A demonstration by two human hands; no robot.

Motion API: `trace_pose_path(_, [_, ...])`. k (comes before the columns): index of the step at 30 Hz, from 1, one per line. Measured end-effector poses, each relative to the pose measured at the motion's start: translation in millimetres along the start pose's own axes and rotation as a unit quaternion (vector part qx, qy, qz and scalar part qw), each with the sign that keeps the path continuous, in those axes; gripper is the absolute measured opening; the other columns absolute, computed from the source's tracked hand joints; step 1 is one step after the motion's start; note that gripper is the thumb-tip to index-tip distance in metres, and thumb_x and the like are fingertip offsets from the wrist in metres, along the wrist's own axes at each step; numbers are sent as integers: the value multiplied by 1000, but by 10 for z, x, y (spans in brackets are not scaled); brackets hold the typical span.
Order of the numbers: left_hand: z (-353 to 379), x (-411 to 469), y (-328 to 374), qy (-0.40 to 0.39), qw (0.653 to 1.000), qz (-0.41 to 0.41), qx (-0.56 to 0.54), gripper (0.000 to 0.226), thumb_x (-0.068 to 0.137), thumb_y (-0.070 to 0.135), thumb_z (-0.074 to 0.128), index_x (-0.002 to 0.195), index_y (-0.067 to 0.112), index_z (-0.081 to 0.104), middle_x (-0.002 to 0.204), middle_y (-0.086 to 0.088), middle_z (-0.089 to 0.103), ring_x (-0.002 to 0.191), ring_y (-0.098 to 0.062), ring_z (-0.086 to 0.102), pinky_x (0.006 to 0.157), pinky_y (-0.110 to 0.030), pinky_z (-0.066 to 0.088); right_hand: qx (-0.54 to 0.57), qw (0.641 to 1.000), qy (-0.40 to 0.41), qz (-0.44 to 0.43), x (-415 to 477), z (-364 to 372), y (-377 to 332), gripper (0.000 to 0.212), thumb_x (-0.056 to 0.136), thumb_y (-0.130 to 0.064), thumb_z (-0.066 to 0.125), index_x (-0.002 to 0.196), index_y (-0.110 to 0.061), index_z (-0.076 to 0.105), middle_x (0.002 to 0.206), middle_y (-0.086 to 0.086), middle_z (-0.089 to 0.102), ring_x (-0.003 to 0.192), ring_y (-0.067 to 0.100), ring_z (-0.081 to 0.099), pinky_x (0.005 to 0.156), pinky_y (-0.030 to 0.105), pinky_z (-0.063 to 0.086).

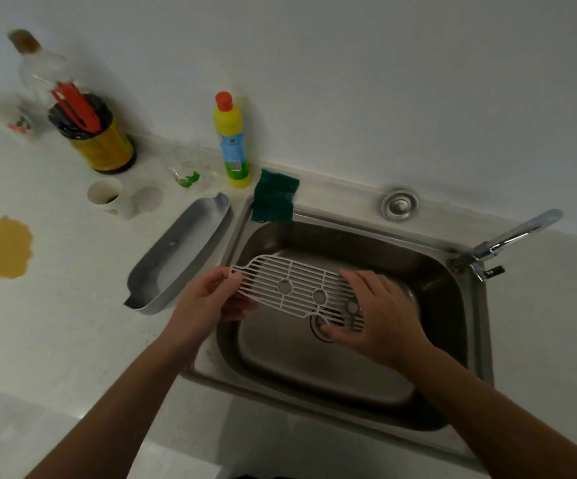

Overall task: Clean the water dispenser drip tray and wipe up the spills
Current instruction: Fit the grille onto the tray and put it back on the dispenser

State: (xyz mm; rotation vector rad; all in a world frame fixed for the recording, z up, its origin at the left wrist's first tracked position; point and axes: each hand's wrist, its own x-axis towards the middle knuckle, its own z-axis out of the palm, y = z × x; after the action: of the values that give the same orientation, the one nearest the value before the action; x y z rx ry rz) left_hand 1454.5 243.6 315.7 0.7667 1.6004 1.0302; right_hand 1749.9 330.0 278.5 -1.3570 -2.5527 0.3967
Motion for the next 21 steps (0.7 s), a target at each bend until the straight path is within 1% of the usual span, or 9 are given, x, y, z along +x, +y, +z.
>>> trace_pose_path(3, [-417, 144, -93, 89, 977, 71, 180, 49, 89, 60, 65, 124, 26, 65, 119, 4, 72, 107, -13, 69, 97, -45, 58, 14, 1000, 5, 9, 66, 13, -124, 93, 75, -80, 61, 147, -23, 45, 137, 0, 55, 120, 16, 51, 104, 38, 47])
trace_pose_path(5, [-724, 266, -190, 178, 919, 86, 340, 79, 77, 66, 74, 140, 25, 53, 139, -4, 60, 123, -24, 57, 103, -48, 52, 26, 999, -3, 19, 75, 25, -175, 92, 75, -79, 62, 147, -23, 45, 140, 0, 55, 123, 16, 51, 106, 42, 47])
trace_pose_path(7, [-955, 386, -322, 210, 865, 55, 452, 103, 69, 69, 81, 150, 20, 41, 151, -13, 47, 135, -37, 47, 108, -56, 45, 34, 999, -14, 34, 74, 35, -205, 93, 75, -79, 62, 148, -25, 43, 142, -1, 54, 126, 16, 50, 107, 45, 47])
trace_pose_path(8, [-1024, 441, -390, 211, 855, 22, 473, 113, 66, 69, 84, 154, 18, 35, 156, -15, 41, 140, -40, 43, 110, -58, 42, 36, 998, -17, 40, 75, 32, -217, 93, 75, -79, 62, 148, -25, 43, 143, -1, 54, 127, 16, 50, 107, 46, 48])
trace_pose_path(9, [-1069, 485, -459, 213, 851, -10, 481, 118, 65, 68, 86, 156, 15, 32, 159, -16, 39, 143, -41, 40, 112, -59, 40, 37, 998, -20, 43, 76, 24, -226, 93, 75, -79, 62, 148, -25, 43, 143, -1, 54, 126, 16, 51, 106, 47, 49])
trace_pose_path(11, [-1123, 558, -585, 225, 849, -36, 476, 110, 68, 62, 87, 152, 13, 37, 154, -18, 44, 138, -41, 44, 111, -57, 43, 34, 998, -25, 42, 83, -3, -239, 94, 74, -80, 61, 147, -24, 45, 141, 0, 55, 124, 17, 52, 104, 48, 50])
trace_pose_path(14, [-1208, 591, -701, 219, 860, -16, 460, 86, 73, 56, 86, 141, 17, 50, 142, -12, 52, 127, -34, 50, 102, -51, 50, 17, 999, -29, 34, 134, -53, -266, 93, 73, -82, 59, 144, -24, 46, 134, 0, 58, 116, 14, 53, 98, 47, 53])
trace_pose_path(16, [-1271, 558, -760, 206, 869, -3, 450, 79, 73, 53, 86, 137, 21, 54, 141, -8, 52, 125, -30, 49, 101, -47, 51, 6, 999, -37, 20, 196, -81, -287, 93, 72, -82, 59, 143, -23, 47, 130, 0, 58, 111, 11, 51, 94, 43, 54])
trace_pose_path(21, [-1491, 265, -985, 154, 894, 59, 416, 88, 72, 47, 90, 146, 26, 47, 145, -3, 55, 127, -23, 52, 104, -41, 50, -17, 997, -49, -53, 438, -80, -441, 93, 70, -79, 64, 141, -20, 52, 129, -2, 54, 111, 14, 52, 93, 36, 51])
